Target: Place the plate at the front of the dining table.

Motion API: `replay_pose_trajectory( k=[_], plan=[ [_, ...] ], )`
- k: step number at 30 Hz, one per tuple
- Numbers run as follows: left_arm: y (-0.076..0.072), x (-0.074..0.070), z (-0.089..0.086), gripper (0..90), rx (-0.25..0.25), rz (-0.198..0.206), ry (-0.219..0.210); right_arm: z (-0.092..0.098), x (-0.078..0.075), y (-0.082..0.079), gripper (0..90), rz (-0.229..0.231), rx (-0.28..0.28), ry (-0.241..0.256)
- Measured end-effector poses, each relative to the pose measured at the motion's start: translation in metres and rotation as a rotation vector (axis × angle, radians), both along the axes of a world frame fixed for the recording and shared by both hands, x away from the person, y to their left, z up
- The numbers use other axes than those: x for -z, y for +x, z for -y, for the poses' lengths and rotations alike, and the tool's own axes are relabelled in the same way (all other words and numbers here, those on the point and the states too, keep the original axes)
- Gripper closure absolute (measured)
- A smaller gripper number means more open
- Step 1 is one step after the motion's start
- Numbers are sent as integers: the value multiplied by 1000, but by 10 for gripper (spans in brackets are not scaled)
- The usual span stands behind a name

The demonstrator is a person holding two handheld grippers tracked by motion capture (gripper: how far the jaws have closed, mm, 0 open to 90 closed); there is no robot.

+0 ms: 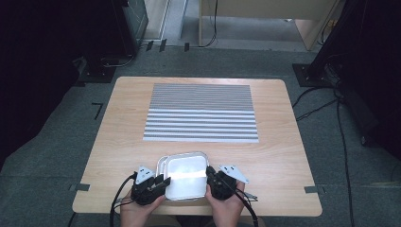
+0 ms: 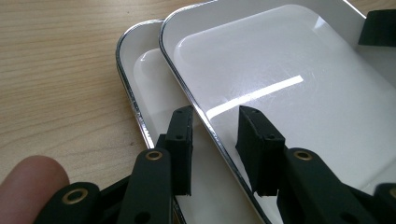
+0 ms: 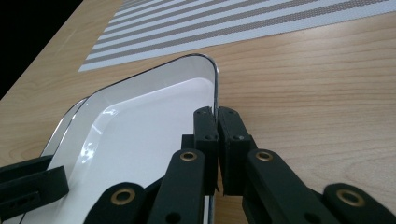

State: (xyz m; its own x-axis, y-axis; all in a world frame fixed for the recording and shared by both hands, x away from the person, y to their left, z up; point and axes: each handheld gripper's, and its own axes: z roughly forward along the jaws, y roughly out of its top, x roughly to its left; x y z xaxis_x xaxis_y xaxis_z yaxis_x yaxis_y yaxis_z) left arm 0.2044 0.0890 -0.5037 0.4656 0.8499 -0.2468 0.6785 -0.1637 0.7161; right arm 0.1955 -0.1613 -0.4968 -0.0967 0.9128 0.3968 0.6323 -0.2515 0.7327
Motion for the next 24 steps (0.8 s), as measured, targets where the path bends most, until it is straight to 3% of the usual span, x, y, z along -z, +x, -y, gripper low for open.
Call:
replay_pose_trajectory(
  k=[2,9,16,21,24],
  plan=[
    [0,0,0,666,-7,1,-12,-1,0,0,896,3,23,-7],
    [-2,-3,1,727,-34,17,-30,-1,1,-5,898,5,72,44],
    [-1,-10,-1,794,-105,44,-75,-1,-2,-6,898,26,61,72],
    [1,-17,-1,813,-111,58,-88,2,-4,-5,900,30,47,87],
    [4,-20,-2,826,-112,53,-118,4,-7,-4,900,36,30,83]
  ],
)
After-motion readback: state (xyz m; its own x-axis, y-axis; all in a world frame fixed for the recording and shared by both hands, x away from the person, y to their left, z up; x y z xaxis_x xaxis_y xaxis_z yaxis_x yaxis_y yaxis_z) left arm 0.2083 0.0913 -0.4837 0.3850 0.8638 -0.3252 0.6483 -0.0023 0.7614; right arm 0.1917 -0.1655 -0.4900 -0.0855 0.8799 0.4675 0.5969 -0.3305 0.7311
